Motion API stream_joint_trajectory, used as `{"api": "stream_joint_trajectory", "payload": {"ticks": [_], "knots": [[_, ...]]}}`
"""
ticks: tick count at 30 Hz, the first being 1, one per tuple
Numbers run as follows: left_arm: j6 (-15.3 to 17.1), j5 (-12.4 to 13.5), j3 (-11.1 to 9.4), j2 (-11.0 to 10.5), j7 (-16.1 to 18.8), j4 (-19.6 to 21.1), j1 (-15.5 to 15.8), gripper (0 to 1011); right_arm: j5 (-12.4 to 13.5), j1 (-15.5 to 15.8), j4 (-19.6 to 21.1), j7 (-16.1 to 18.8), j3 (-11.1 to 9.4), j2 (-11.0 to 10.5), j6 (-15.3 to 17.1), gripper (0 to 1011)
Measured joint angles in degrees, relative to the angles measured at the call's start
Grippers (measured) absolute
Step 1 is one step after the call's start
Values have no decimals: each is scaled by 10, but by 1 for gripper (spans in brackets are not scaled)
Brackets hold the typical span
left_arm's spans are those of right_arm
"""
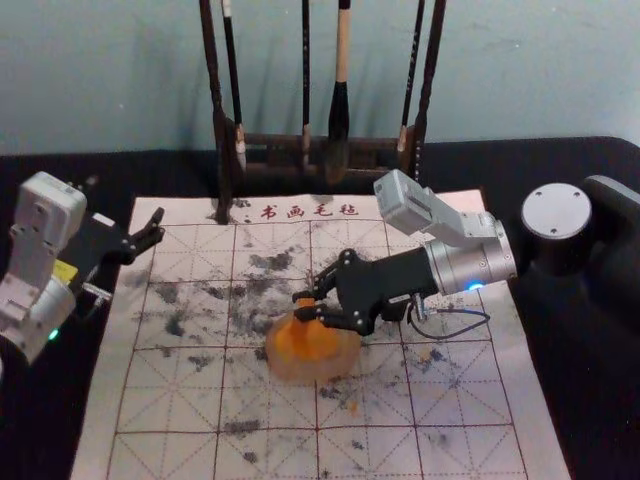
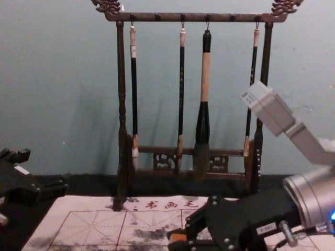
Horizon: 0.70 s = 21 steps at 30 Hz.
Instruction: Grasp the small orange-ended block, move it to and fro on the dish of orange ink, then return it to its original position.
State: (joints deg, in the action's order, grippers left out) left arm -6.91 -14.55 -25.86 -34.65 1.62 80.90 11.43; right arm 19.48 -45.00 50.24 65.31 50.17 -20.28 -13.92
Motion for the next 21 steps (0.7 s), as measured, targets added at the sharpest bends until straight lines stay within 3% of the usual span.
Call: {"api": "stream_joint_trajectory", "payload": {"ticks": [21], "knots": [[0,0,0,0,0,0,0,1001,-10,8,21,-15,-13,-20,8,136]]}}
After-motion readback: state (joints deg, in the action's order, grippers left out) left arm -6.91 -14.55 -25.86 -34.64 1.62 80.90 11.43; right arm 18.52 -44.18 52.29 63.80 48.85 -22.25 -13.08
